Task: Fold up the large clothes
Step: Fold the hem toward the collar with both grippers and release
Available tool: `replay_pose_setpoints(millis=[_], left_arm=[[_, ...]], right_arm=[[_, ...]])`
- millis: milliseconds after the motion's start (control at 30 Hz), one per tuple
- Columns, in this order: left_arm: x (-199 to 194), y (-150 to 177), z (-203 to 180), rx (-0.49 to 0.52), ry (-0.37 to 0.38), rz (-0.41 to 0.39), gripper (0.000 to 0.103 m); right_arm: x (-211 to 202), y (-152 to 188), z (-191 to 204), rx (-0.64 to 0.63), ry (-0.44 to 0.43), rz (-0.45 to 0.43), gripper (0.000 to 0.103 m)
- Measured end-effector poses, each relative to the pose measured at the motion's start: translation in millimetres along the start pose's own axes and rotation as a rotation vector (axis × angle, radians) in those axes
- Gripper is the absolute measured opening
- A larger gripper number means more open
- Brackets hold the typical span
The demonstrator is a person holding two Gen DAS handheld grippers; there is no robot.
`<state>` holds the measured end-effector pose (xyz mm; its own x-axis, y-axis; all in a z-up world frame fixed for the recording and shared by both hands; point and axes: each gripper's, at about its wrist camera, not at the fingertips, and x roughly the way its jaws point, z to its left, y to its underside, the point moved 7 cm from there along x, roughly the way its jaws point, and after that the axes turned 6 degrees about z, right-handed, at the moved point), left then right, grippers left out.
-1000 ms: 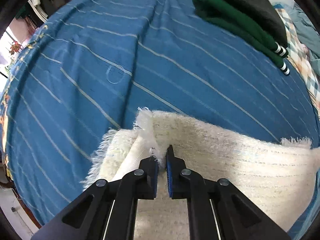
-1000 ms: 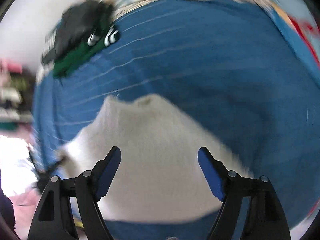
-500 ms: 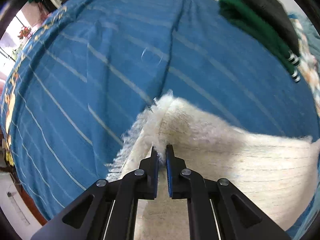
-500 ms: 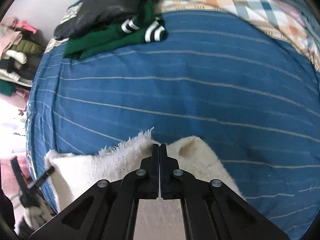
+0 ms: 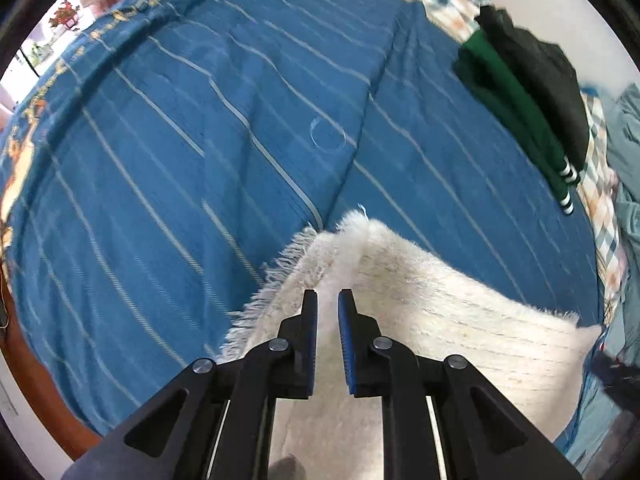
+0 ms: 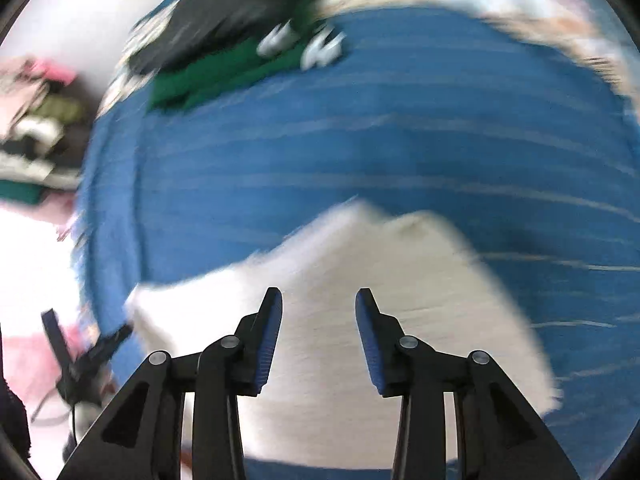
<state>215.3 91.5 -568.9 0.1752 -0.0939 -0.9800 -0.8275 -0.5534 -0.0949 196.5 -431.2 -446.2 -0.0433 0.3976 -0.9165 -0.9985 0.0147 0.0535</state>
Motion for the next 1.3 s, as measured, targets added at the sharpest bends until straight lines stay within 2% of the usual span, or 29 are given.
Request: replay_pose_setpoints(millis=[67,133,167,200,233,267,300,367,433,467,533,567,600,667,767,867,967,1000,1100,1167,1233,1267,1300], left_arm=[[-10,3,-4,0.034,-0.021,-0.023,0.012],[-21,7,-11,0.081,-0.057,-0.063,0.014],[-24,7,-13,0.103,-0.073,-0.074,0.023],[-23,10,-16,0.122,-0.091,-0.075,0.044],[-20,12,-18,0.136,-0.101,-0.068,0.060],[-15,11,-20,0.148,-0.103,-0.056,0.090],[-10,11,-22,0.155,-0.110,-0.046,0.092],[-8,17,-26,0.164,-0.110,-0.034,0.092],[-10,23,-42,0.178,-0.095,-0.030,0.092],[-9,24,-51,0.187,-0.087,-0.031,0.092],[-11,34,-83,0.240,-0.065,-0.033,0.092],[-12,39,-93,0.259,-0.058,-0.035,0.092],[-12,45,-112,0.294,-0.055,-0.038,0.093],[-7,56,-143,0.344,-0.043,-0.034,0.093],[15,77,-192,0.418,-0.042,-0.008,0.093],[45,91,-214,0.467,-0.089,0.028,0.093],[84,101,-216,0.467,-0.113,0.104,0.095],[86,102,-214,0.454,-0.104,0.107,0.097],[88,98,-208,0.429,-0.071,0.119,0.101],[88,97,-206,0.429,-0.063,0.127,0.102],[86,95,-205,0.441,-0.068,0.123,0.102],[85,94,-204,0.445,-0.070,0.120,0.102],[85,91,-206,0.452,-0.072,0.115,0.102]], right_arm=[[33,-3,-2,0.025,-0.011,0.057,0.040],[70,-14,-12,0.060,0.050,0.101,0.038],[87,-20,-17,0.075,0.083,0.117,0.037],[99,-24,-18,0.084,0.099,0.124,0.037],[107,-30,-17,0.082,0.127,0.121,0.037],[111,-36,-12,0.064,0.172,0.133,0.037],[114,-39,-10,0.061,0.199,0.149,0.037],[112,-42,-8,0.079,0.218,0.186,0.037],[97,-42,-7,0.078,0.181,0.181,0.038],[81,-40,-6,0.077,0.129,0.143,0.038],[43,-30,-11,0.085,0.018,0.036,0.051],[19,-18,-19,0.102,-0.040,-0.036,0.069],[1,-8,-29,0.118,-0.068,-0.087,0.080],[-34,28,-63,0.175,-0.074,-0.181,0.081],[-51,84,-116,0.316,-0.052,-0.219,0.081],[-35,141,-177,0.514,-0.125,-0.216,0.081],[0,164,-211,0.634,-0.210,-0.231,0.081],[16,165,-216,0.651,-0.280,-0.241,0.081],[44,153,-227,0.677,-0.475,-0.275,0.081],[53,134,-230,0.671,-0.560,-0.309,0.081],[58,114,-225,0.652,-0.592,-0.337,0.080],[60,105,-221,0.644,-0.611,-0.342,0.077],[63,96,-215,0.645,-0.632,-0.349,0.065]])
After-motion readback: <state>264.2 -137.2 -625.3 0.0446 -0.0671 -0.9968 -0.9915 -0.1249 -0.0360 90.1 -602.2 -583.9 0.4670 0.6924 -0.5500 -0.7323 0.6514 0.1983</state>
